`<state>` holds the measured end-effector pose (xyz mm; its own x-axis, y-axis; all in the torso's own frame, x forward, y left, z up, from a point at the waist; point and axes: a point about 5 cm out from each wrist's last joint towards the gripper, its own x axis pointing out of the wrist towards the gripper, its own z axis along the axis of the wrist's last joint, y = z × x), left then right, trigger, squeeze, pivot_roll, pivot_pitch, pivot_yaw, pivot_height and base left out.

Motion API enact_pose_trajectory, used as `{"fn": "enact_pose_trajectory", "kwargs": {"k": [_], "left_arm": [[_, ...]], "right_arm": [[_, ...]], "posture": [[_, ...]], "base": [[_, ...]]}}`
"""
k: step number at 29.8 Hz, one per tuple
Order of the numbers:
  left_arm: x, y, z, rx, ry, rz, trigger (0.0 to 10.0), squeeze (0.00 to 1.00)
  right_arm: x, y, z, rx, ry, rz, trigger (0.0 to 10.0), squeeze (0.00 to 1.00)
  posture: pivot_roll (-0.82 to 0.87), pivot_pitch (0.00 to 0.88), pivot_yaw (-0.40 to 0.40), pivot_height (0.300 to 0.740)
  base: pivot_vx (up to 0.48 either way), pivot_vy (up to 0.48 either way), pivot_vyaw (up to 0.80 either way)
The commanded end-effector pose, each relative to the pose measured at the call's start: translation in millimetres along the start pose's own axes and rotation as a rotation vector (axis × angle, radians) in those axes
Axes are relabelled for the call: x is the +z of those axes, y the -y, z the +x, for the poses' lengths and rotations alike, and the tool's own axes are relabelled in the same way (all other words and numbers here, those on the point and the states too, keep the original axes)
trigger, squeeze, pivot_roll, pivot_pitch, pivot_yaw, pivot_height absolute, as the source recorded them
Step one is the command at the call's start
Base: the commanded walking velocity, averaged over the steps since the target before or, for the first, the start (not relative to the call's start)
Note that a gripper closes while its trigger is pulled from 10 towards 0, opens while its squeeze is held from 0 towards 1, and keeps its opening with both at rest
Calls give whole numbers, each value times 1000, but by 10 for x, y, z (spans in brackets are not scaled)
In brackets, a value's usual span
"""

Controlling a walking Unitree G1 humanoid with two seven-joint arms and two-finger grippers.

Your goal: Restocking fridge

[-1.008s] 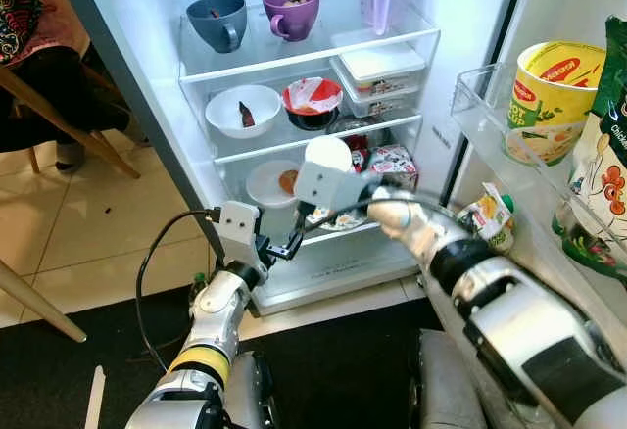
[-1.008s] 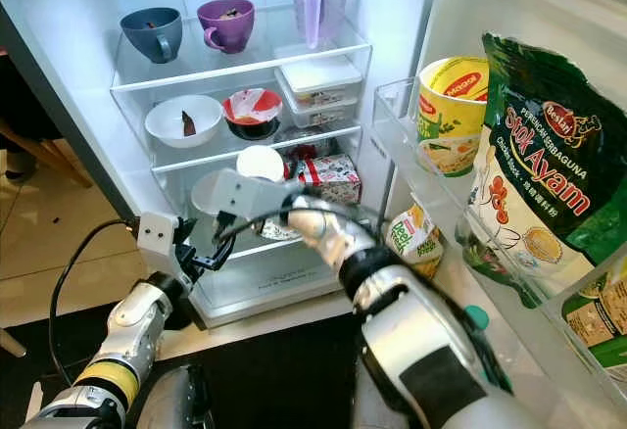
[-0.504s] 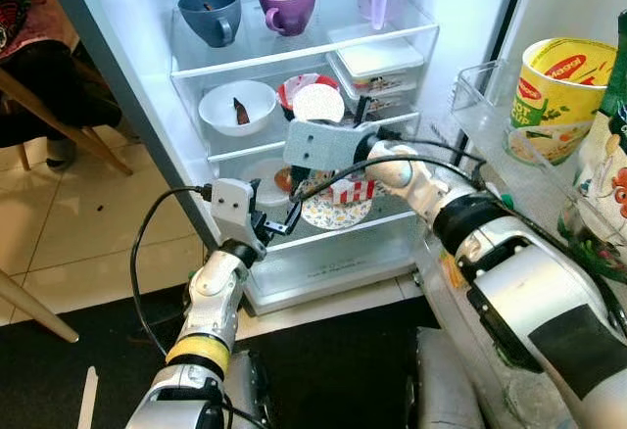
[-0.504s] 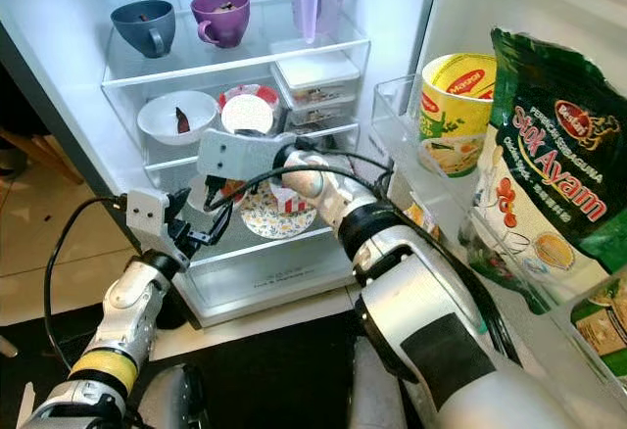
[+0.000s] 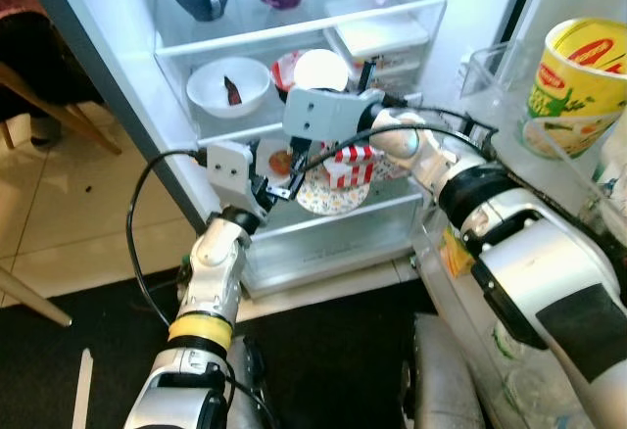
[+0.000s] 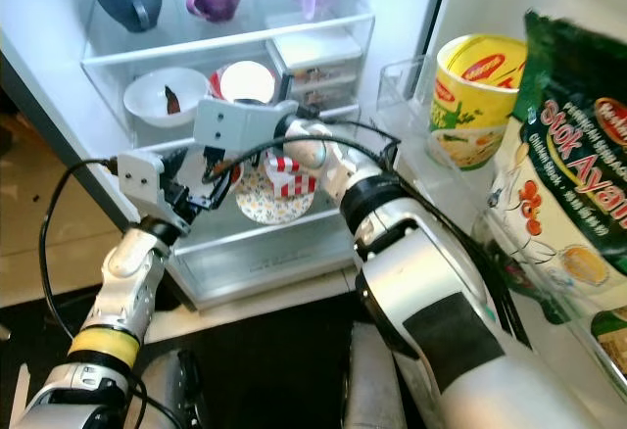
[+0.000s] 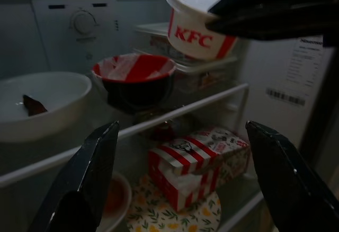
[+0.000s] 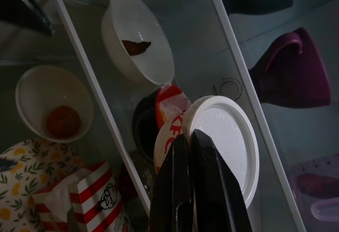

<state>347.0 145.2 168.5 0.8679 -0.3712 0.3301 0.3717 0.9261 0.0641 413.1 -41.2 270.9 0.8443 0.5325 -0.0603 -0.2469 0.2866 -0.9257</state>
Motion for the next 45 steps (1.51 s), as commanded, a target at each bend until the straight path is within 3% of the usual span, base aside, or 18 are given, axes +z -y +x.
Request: {"fn": "enact_pose_trajectory", "kwargs": {"k": [1, 12, 17, 20, 23, 25, 26, 27, 29, 31, 32, 33, 34, 37, 45], "left_arm": [[53, -4, 17, 2, 8, -4, 10000, 0], [151, -14, -12, 14, 13, 11, 10000, 0], [119, 13, -25, 4, -13, 23, 10000, 0], [-3, 24, -120, 9, -70, 11, 10000, 0], [-61, 22, -160, 12, -93, 8, 10000, 0], [-189, 17, -260, 23, -144, -3, 10000, 0], [-189, 17, -260, 23, -144, -3, 10000, 0], [-253, 16, -314, 29, -168, -11, 10000, 0], [-253, 16, -314, 29, -168, -11, 10000, 0], [-436, 4, -440, 42, -244, -7, 10000, 0], [-436, 4, -440, 42, -244, -7, 10000, 0], [-513, -1, -497, 48, -277, -4, 10000, 0], [-513, -1, -497, 48, -277, -4, 10000, 0], [-659, -17, -584, 72, -334, -27, 10000, 0], [-955, -5, -757, 118, -475, -84, 10000, 0]], "right_arm": [[36, 75, 4, -10, 7, 16, 10000, 0], [178, 297, 17, -66, 37, 25, 10000, 0], [194, 285, 18, -58, 58, 71, 10000, 0], [91, 61, 11, 21, 62, 160, 10000, 0], [48, -29, 3, 48, 66, 212, 10000, 0], [-38, -181, -22, 74, 81, 366, 10000, 0], [-38, -181, -22, 74, 81, 366, 10000, 0], [-86, -256, -40, 92, 84, 435, 10000, 0], [-86, -256, -40, 92, 84, 435, 10000, 0], [-209, -494, -97, 135, 94, 623, 10000, 0], [-209, -494, -97, 135, 94, 623, 10000, 0], [-262, -610, -128, 151, 94, 696, 10000, 0], [-262, -610, -128, 151, 94, 696, 10000, 0], [-342, -836, -184, 175, 79, 787, 10000, 0], [-399, -1200, -275, 215, 56, 894, 10000, 0]], "posture": [[0, 258, 24, 487], [17, 297, 28, 487], [25, 292, 27, 487], [12, 278, 28, 487], [7, 271, 28, 487], [1, 259, 30, 487], [1, 259, 30, 487], [-5, 246, 33, 487], [-5, 246, 33, 487], [-14, 195, 29, 492], [-14, 195, 29, 492], [-14, 195, 29, 497], [-14, 195, 29, 497], [-21, 158, 29, 507], [-22, 101, 34, 532]], "base": [[0, 0, 0], [0, 0, 0], [0, 0, 0], [0, 0, 0], [0, 0, 0], [0, 0, 0], [0, 0, 0], [0, 0, 0], [0, 0, 0], [0, 0, 0], [0, 0, 0], [0, 0, 0], [0, 0, 0], [0, 0, 0], [0, 0, 0]]}}
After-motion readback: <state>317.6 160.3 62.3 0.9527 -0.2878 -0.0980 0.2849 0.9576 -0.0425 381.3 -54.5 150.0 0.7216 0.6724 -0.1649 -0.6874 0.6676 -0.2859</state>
